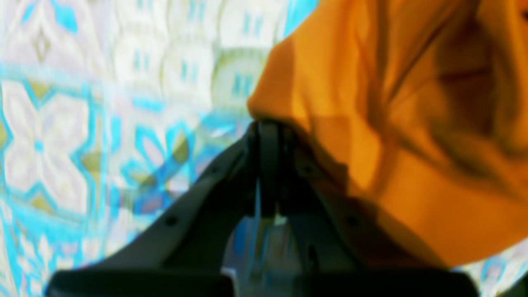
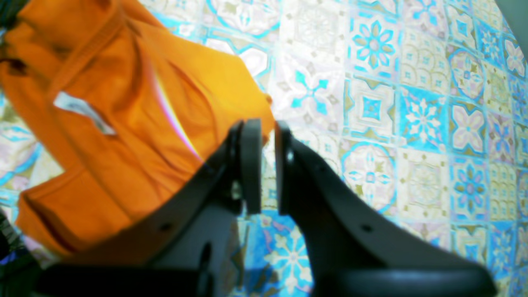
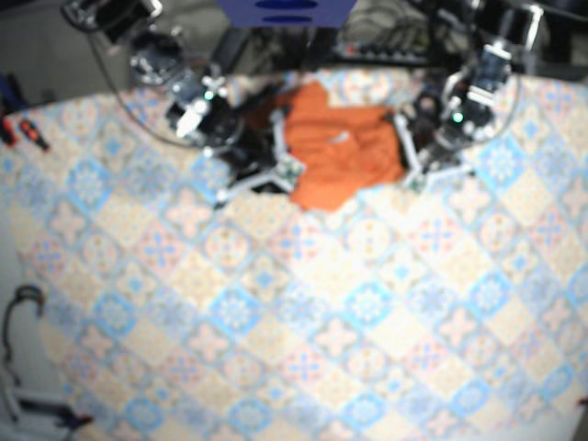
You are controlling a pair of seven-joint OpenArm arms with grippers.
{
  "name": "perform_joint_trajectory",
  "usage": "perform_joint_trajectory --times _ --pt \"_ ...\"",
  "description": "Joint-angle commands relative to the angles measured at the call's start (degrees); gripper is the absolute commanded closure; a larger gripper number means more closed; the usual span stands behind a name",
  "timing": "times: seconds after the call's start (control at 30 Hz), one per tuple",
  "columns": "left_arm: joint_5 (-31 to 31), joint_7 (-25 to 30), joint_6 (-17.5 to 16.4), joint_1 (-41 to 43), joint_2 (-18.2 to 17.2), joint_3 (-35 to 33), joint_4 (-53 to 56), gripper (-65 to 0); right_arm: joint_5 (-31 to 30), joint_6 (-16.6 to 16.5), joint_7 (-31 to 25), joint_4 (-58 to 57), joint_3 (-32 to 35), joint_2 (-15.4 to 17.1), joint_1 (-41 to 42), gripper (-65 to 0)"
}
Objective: Fold the T-shirt properly
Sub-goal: 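Pull the bundle's sides outward with both grippers to flatten it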
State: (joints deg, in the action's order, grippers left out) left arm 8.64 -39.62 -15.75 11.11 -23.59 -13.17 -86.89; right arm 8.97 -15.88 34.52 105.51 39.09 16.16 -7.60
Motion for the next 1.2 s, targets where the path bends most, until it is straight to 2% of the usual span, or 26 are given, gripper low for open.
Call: perform_joint_trajectory --times 0.0,0.33,0.53,0.63,0.7,0.9,1.07,1.17 --pt "0.1 1.1 0.2 -1.6 -0.7 0.1 0.1 0.0 0.0 0.5 -1.2 1.0 -0.3 -0.1 0.3 -5.2" --pt "0.0 1.0 0.2 -10.6 3.3 -1.6 6.5 0.0 0.2 0.5 -1.5 1.2 -1.6 -0.2 -1.9 -5.2" --pt "0.0 0.9 0.2 -11.9 3.4 -5.1 8.5 0.0 0.2 0.5 -1.6 1.3 -4.0 -0.2 -3.1 -5.2" --pt "0.5 -0.5 0.2 -9.3 2.8 -4.8 7.6 0.0 0.2 0.5 -1.6 1.3 -6.2 -0.2 -3.2 -5.2" --pt "0.7 -0.8 0.2 -6.1 -0.3 -3.7 4.2 0.0 0.0 0.5 -1.6 1.2 -7.6 -0.2 -3.1 -5.2" --pt "0.7 -1.1 0.2 5.9 -4.6 7.5 -9.9 0.0 -0.2 0.5 -1.7 1.0 -8.6 -0.1 -1.4 -5.2" --pt "0.7 -1.1 0.2 10.9 -6.5 8.4 -14.4 0.0 -0.3 0.5 -1.7 -2.2 -6.5 -0.4 1.3 -5.2" --pt "0.7 -2.3 0.1 13.5 -6.5 7.9 -14.7 0.0 -0.3 0.5 -1.7 -4.9 -4.2 -2.1 3.7 -5.2"
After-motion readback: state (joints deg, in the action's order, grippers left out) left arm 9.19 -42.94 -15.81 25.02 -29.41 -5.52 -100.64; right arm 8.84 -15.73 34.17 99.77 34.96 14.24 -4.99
